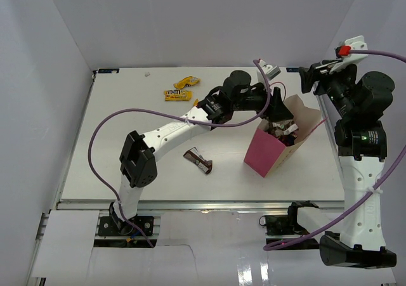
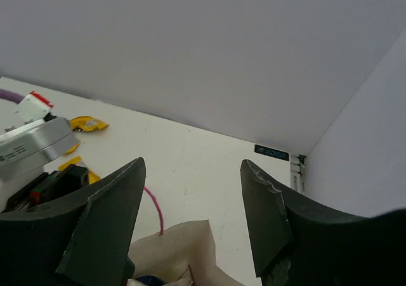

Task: Place the snacks into the paper bag

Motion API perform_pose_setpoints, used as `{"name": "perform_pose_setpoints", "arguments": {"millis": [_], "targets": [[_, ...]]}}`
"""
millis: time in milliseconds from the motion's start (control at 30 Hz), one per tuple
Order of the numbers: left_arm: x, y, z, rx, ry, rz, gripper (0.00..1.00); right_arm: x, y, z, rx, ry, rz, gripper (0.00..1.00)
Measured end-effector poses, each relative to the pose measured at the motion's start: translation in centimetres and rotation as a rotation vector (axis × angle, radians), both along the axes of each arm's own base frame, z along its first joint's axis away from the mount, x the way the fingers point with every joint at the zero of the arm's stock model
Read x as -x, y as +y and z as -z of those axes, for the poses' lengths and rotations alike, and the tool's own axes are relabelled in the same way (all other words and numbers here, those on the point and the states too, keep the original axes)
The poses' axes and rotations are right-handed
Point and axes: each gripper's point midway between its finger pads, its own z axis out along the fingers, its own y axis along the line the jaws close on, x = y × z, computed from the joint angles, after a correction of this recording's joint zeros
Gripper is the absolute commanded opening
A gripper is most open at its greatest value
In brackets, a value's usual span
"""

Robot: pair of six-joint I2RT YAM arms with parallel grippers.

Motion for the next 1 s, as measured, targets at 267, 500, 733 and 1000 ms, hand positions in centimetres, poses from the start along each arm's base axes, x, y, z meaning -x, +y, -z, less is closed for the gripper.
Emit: {"name": "perform_pose_setpoints", "arguments": {"millis": [267,500,733,1000], "targets": [[1.4,2.5,-1.8,0.005,-0.046,-0.028,0.66,3.6,7.1,1.7,0.223,-0.031,-0.495,0.81],[3.3,14.8,-1.4,-0.069,-0.061,-0.332,0.89,6.8,11.5,2.1,0.247,-0.085,-0.845,0.77],[2.7,32.4,5.0,-0.133,0.095,-0.925,0.98,7.2,20.4,8.6,0.238,0.07,-1.105,0.76],[5.2,38.7,9.0,-0.1,0.264,-1.147,0.98,9.0,30.7,30.0,0.496,0.629,-1.035,0.71]]}}
